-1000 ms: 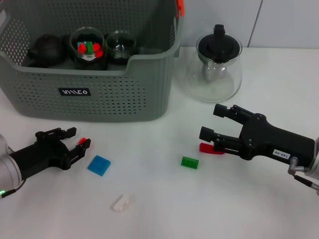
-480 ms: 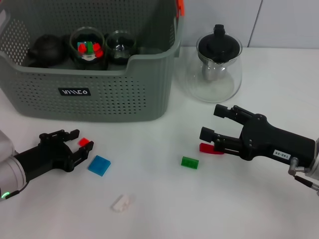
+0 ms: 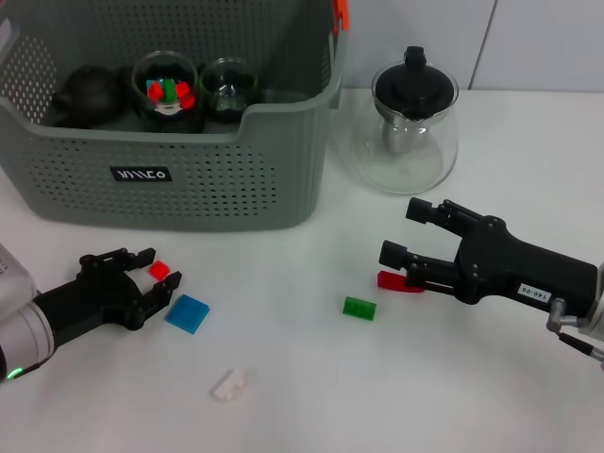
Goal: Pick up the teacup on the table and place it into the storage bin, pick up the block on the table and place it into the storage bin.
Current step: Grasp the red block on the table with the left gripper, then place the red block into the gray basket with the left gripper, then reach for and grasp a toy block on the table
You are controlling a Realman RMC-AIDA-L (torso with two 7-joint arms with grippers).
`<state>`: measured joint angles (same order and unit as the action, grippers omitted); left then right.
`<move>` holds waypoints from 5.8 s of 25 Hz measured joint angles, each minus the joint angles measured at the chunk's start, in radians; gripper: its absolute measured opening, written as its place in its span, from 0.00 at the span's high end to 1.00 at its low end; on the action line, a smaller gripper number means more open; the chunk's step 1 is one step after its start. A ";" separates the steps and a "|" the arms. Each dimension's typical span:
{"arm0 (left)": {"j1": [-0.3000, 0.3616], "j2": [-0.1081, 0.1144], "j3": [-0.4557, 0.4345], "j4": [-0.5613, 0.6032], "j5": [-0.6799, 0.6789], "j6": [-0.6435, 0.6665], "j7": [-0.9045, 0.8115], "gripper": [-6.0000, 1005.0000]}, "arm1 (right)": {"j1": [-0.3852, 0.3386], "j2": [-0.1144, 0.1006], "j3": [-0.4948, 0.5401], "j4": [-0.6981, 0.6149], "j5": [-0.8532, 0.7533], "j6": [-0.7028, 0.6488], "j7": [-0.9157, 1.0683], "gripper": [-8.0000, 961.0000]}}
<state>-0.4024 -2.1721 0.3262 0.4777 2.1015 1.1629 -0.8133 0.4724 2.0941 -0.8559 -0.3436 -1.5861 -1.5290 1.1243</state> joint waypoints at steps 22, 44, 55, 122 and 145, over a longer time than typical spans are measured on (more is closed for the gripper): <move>0.001 0.000 0.002 0.005 0.002 -0.016 -0.005 0.72 | -0.004 0.000 0.000 0.000 0.000 -0.004 0.000 0.02; -0.073 0.134 -0.204 0.247 -0.220 0.792 -0.593 0.80 | -0.003 0.001 0.010 -0.007 0.000 -0.008 0.002 0.02; -0.294 0.214 0.073 0.384 -0.174 0.258 -1.000 0.79 | 0.013 0.003 0.016 -0.002 0.000 0.002 -0.004 0.02; 0.119 -0.002 0.151 0.044 -0.051 0.281 0.115 0.39 | 0.010 0.003 0.037 0.008 0.000 0.005 0.003 0.02; 0.124 0.000 0.122 -0.027 -0.131 0.165 0.269 0.30 | 0.005 0.001 0.037 0.008 0.000 0.005 0.003 0.02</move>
<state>-0.2787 -2.1721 0.4484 0.4507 1.9705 1.3284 -0.5446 0.4771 2.0949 -0.8191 -0.3359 -1.5861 -1.5241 1.1274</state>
